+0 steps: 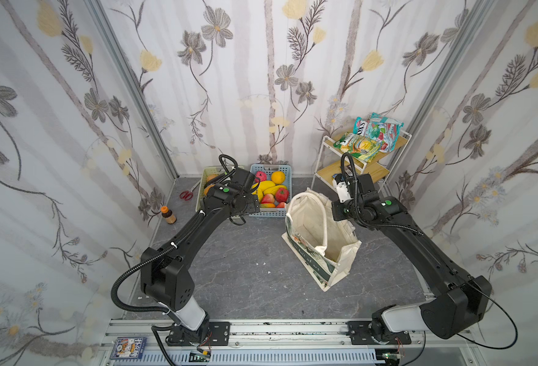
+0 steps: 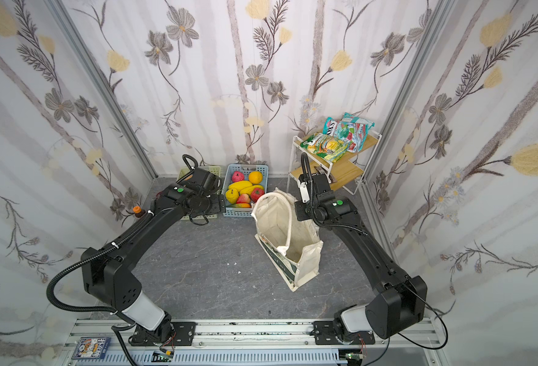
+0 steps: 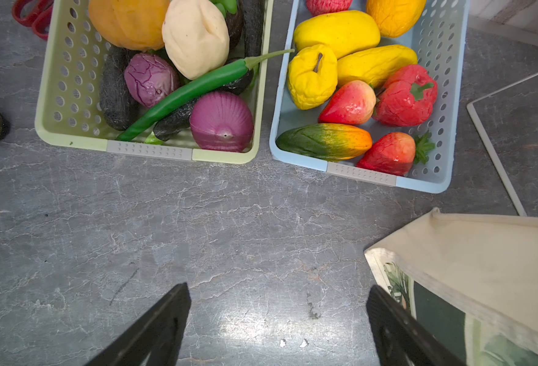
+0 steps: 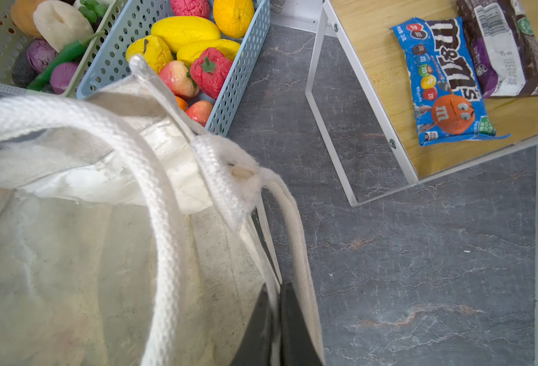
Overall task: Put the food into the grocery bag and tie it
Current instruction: 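Grasp the tote bag's rope handle with the right gripper and lift it upright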
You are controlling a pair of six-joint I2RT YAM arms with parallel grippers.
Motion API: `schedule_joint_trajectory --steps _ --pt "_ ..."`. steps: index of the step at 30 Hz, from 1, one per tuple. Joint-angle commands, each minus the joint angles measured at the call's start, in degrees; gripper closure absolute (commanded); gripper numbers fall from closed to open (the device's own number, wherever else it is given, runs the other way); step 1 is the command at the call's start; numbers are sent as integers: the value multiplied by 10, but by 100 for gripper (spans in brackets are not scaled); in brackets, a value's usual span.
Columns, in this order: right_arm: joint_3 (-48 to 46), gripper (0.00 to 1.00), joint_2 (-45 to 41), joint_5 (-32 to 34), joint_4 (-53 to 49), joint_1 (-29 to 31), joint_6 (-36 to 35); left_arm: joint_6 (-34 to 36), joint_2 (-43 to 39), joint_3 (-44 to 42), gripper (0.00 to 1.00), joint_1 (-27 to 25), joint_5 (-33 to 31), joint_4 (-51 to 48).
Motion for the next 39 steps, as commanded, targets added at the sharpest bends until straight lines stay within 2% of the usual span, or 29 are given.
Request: schedule_joint_trajectory --steps 1,8,16,25,35,39 --pt "0 91 -7 -25 6 -4 53 -3 1 10 10 1 -6 -5" --pt "-10 93 -15 -77 33 -4 149 14 13 54 11 -8 12 -22" --pt "-59 94 -51 -128 132 -13 281 20 19 89 11 -21 29 -30" --pt "-108 93 -82 -160 204 -13 383 29 20 126 11 -35 44 -44" --pt "-139 91 -81 -181 234 -8 407 93 45 233 22 -111 47 -77" --pt "-154 90 -82 -172 231 -11 402 118 63 262 29 -147 76 -77"
